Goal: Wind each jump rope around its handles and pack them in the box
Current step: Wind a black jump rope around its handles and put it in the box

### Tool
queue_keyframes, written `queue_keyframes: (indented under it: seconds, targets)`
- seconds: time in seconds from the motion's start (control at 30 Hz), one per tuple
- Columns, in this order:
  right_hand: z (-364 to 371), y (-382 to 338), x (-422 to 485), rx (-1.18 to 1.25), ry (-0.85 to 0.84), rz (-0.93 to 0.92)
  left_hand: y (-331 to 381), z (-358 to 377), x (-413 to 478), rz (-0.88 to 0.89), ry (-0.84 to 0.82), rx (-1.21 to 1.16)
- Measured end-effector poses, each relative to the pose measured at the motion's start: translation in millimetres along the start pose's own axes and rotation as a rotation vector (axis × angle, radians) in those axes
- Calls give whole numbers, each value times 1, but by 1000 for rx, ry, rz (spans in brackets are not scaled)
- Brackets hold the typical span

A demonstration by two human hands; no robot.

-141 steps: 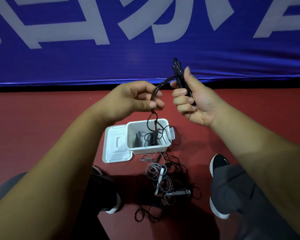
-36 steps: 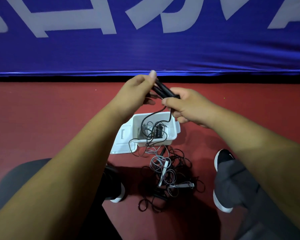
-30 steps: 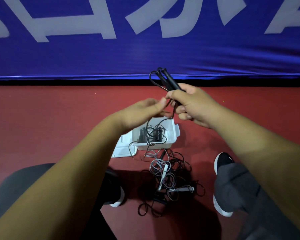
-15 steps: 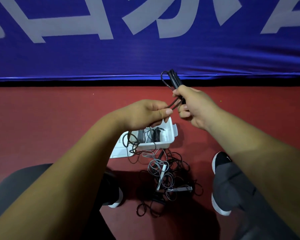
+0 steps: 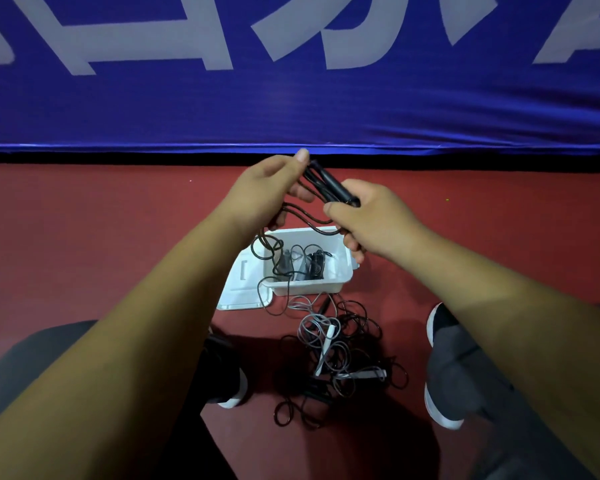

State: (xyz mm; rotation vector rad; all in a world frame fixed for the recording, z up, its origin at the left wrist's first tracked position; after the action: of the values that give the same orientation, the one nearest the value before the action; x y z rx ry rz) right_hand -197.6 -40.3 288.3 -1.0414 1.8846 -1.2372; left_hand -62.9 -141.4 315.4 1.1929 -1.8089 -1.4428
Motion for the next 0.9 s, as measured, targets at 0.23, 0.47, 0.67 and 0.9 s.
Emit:
queue_keyframes:
  seconds: [0.23, 0.47, 0.67, 0.9]
  targets:
    - [16, 6, -5, 51, -140, 59, -14, 2, 11, -7, -4, 53]
    - [24, 11, -11, 93, -231, 105, -2, 6, 5, 100, -115, 80]
    - [24, 17, -12, 86, -259, 141, 2, 8, 5, 114, -102, 93]
    - [20, 24, -6, 206, -284, 291, 11, 8, 6, 181, -14, 137]
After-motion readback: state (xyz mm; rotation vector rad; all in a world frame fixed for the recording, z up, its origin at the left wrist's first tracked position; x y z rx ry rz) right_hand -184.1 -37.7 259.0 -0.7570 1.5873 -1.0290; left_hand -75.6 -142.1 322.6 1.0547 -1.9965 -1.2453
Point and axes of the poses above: each hand's wrist, its own x-axis towards the middle knuckle, its own z-axis out of the palm, y = z × x, the point moved 10 cm from there along x, towards the middle knuckle, and after that the axes turned 9 degrees about y, right-handed, at the moved point
